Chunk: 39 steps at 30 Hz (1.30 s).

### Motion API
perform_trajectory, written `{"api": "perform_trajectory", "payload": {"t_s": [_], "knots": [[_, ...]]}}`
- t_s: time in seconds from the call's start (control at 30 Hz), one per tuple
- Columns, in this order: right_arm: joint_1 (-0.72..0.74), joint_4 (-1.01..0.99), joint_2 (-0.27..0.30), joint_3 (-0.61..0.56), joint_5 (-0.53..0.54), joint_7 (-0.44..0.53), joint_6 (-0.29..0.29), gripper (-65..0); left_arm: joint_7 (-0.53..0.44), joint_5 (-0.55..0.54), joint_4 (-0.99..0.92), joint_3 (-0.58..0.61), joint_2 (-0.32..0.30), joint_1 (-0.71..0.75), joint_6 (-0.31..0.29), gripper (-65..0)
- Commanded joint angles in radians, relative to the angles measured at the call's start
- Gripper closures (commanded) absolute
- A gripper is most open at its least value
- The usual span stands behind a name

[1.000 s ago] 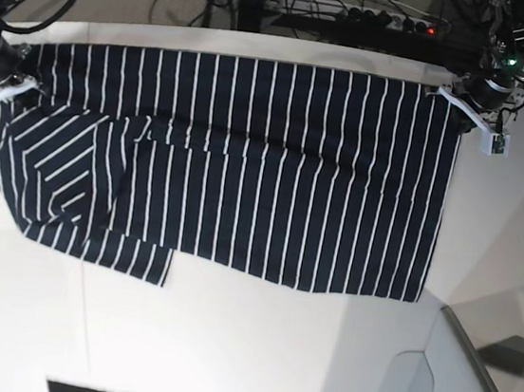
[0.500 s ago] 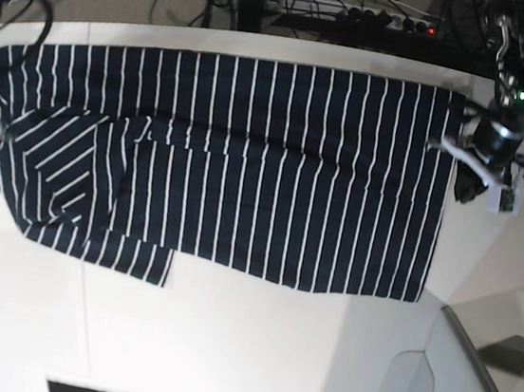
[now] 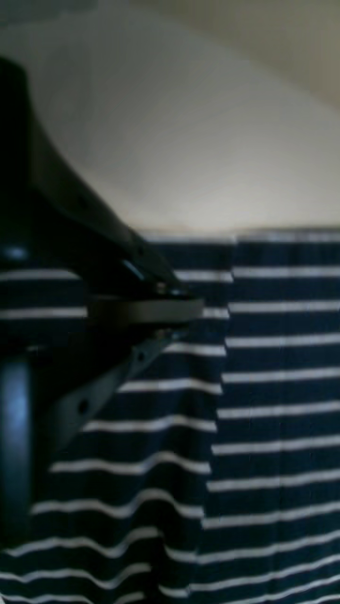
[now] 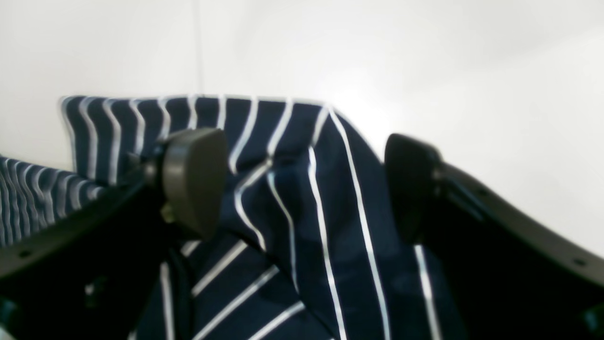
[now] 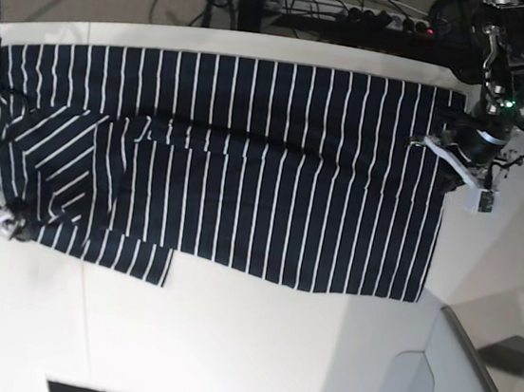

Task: Layout the t-shirt on the table in an organized manner, then fold the t-shirt properly
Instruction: 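Pull the shirt edge taut with both grippers, spreading it flat, then drag the shirt edge with both grippers away from the hem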

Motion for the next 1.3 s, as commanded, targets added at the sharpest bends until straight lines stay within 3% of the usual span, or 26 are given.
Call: {"api": "perform_trajectory", "payload": {"t_s": [0.0, 0.07, 0.23, 0.4, 0.5, 0.57, 0.67, 0.77, 0.83, 0.9, 1.07, 1.13, 1.27], "knots": [[0.025, -0.011, 0.021, -0.007, 0.013, 0.058, 0.003, -52.1, -0.018, -0.004, 0.019, -0.022, -0.007, -0.001, -0.006, 0.0], [0.007, -0.046, 0.016, -0.019, 0.013, 0.14, -0.009, -51.0, -0.018, -0.01, 0.016, -0.061, -0.007, 0.009, -0.008, 0.0], [-0.021, -0.049, 0.016, -0.097, 0.013, 0.232, -0.16, -51.3, -0.018, -0.01, 0.015, -0.108, -0.017, 0.014, -0.008, 0.0], [-0.028, -0.023, 0.019, -0.099, 0.019, 0.235, -0.16, -50.9, -0.018, -0.01, 0.051, -0.054, -0.017, 0.049, -0.008, 0.0], [-0.146, 0.185, 0.012, -0.056, 0.021, 0.232, -0.158, -50.0, -0.018, -0.012, 0.084, 0.007, -0.012, 0.077, -0.008, 0.0], [-0.305, 0.46, -0.018, -0.013, 0.021, 0.169, -0.158, -44.9, -0.018, -0.012, 0.088, 0.027, 0.002, 0.08, -0.008, 0.0], [-0.473, 0.79, -0.082, 0.064, 0.021, -0.071, -0.16, -31.4, -0.02, -0.012, 0.087, 0.025, 0.028, 0.072, -0.008, 0.0], [-0.538, 0.882, -0.168, 0.164, 0.021, -0.259, -0.16, -8.1, -0.02, -0.008, 0.074, 0.033, 0.055, 0.037, -0.008, 0.0], [-0.552, 0.881, -0.211, 0.221, 0.019, -0.304, -0.16, 0.0, -0.02, -0.001, 0.044, 0.035, 0.069, 0.016, -0.008, 0.0], [-0.575, 0.882, -0.237, 0.236, 0.018, -0.324, -0.158, -0.6, -0.02, -0.001, 0.002, 0.033, 0.069, -0.007, -0.008, 0.0], [-0.61, 0.881, -0.242, 0.234, 0.016, -0.327, -0.158, 0.0, -0.024, 0.001, -0.099, 0.079, 0.062, -0.034, -0.003, 0.0], [-0.633, 0.894, -0.242, 0.233, 0.015, -0.334, -0.16, 0.0, -0.073, 0.002, -0.14, 0.117, 0.045, -0.03, 0.001, 0.0], [-0.674, 0.996, -0.242, 0.233, 0.015, -0.46, -0.16, 0.0, -0.173, 0.1, -0.19, 0.143, 0.043, 0.029, 0.06, 0.0]]}}
